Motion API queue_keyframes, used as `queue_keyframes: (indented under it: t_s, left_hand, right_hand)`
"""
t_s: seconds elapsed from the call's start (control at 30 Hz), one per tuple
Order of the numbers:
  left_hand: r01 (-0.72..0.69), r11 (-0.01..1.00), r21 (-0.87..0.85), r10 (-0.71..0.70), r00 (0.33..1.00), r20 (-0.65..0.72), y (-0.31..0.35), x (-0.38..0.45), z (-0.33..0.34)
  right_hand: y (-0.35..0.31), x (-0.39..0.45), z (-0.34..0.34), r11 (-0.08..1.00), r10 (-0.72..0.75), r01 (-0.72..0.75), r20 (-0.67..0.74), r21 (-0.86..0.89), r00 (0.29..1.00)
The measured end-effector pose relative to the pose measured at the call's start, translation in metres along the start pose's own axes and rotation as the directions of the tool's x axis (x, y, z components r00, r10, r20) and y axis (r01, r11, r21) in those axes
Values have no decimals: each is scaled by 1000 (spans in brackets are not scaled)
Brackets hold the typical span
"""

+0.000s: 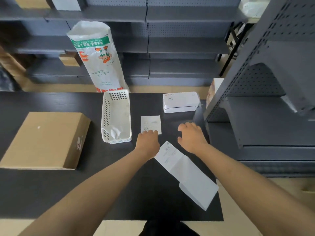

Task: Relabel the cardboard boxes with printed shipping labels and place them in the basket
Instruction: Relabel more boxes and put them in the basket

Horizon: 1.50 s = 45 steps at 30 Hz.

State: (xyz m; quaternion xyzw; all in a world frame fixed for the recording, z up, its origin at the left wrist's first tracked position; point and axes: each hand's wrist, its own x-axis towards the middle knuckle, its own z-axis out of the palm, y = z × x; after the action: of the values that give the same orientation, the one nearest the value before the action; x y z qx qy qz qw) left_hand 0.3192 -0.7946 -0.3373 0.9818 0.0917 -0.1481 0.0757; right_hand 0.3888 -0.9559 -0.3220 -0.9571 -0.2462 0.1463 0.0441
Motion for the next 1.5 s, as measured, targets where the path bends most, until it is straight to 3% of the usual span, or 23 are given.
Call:
queue_keyframes:
  t_s: [0.13, 0.33, 0.57, 0.67, 0.87, 1.07, 1.5]
  left_hand:
    - [32, 999, -32, -31, 999, 35, 12, 1, 20]
    - [50, 997, -52, -44, 993, 112, 42, -6, 57]
    - [64, 996, -62, -52, 983, 179, 80, -11, 95]
    - [88, 996, -14, -84, 978, 192, 87, -13, 100]
    - [115, 993, -36, -110, 986, 125, 92, -10, 97]
    - [121, 987, -101, -116, 992, 55, 93, -10, 95]
    - [282, 870, -405, -222, 956, 189, 89, -11, 84]
  right_hand:
    - [12, -3, 28, 993, 25, -32, 65, 110, 998]
    - [33, -8, 76, 909, 168, -271, 315, 316, 934]
    - [50, -12, 103, 714, 266, -519, 504, 470, 822]
    - [53, -9, 101, 581, 309, -655, 613, 484, 727]
    - [54, -12, 85, 412, 193, -716, 714, 563, 673]
    - [56, -20, 81, 324, 114, -702, 711, 634, 694]
    - [59, -24, 89, 471, -11, -454, 520, 756, 854]
